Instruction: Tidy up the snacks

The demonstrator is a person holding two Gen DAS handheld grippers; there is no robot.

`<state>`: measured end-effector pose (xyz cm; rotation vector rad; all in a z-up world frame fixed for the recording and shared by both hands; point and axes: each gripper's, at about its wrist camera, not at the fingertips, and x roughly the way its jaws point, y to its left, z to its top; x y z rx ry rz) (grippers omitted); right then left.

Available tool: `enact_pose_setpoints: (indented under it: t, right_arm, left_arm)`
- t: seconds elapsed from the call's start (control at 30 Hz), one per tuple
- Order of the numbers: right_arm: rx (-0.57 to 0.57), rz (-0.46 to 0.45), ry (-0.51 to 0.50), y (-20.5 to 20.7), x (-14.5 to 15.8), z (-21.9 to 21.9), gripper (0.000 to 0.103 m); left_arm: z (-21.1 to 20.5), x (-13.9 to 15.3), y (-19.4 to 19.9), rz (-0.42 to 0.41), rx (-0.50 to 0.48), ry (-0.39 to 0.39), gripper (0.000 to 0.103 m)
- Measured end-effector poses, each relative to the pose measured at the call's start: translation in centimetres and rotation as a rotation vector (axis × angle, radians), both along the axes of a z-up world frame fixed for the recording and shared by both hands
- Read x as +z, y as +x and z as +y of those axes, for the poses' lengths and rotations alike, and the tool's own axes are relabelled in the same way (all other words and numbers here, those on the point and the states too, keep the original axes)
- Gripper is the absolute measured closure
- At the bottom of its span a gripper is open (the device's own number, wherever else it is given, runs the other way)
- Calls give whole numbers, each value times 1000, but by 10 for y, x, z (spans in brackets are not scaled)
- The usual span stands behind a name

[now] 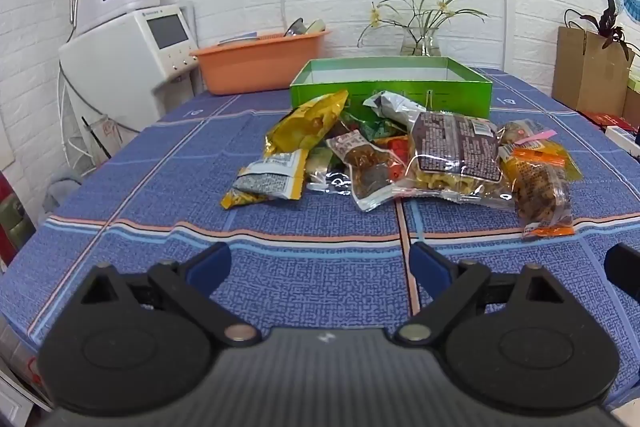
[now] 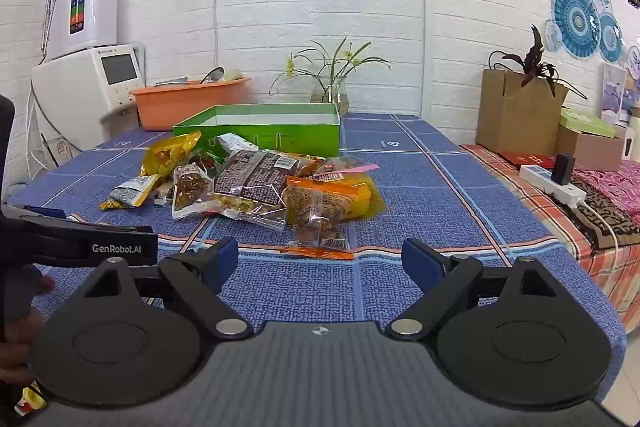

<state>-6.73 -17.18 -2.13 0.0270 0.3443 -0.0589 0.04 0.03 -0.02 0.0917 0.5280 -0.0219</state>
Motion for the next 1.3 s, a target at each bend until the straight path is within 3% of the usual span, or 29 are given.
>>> enact_pose_setpoints:
  t: [0.2,0.33,0.73,1.03,1.2,1.3]
  right_arm:
    - [-16,0,-8,2,0,-5,0]
    - [-12,-25,-44,-3,1,14,0]
    - [40,-61,-70,-8,1,16,0]
    - [125,-22,18,-3,-5,7,0]
    - [158,-20,-5,-6,-6,14,0]
    - [139,-21,-29,-6,-4,16,0]
  left_arm:
    - [1,-2,1,31,-1,10,12]
    - [-3,-2,-2,22,-26,32,12]
    - [12,-2,-9,0,1,-92,12]
    - [-6,5,-20,-39,-58,26,12]
    - [3,5,-17,-20,-67,-48,12]
    - [3,4,-15,-11,-61,-50,12]
